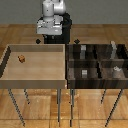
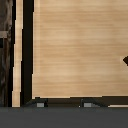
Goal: Place the loaf of bread into the appropriate compartment.
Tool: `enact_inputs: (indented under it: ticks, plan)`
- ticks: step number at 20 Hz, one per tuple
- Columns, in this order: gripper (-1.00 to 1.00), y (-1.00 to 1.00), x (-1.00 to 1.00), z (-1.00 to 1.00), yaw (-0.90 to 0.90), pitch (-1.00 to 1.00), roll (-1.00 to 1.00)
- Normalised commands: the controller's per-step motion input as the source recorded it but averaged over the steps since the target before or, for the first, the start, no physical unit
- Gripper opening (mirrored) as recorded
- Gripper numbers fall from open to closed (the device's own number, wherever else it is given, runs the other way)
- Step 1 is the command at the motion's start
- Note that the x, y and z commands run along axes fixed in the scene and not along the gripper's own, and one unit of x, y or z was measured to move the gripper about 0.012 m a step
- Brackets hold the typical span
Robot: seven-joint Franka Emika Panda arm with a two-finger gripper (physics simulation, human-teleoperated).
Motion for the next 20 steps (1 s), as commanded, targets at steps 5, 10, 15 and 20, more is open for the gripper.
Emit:
enact_inputs:
  ticks: [5,10,15,20]
  plan:
    - [1.0,0.0,0.0,0.0,0.0,0.0,0.0]
    - [1.0,-0.8,0.0,0.0,0.0,0.0,0.0]
    - [1.0,-1.0,0.0,0.0,0.0,0.0,0.0]
    - [1.0,-1.0,0.0,0.0,0.0,0.0,0.0]
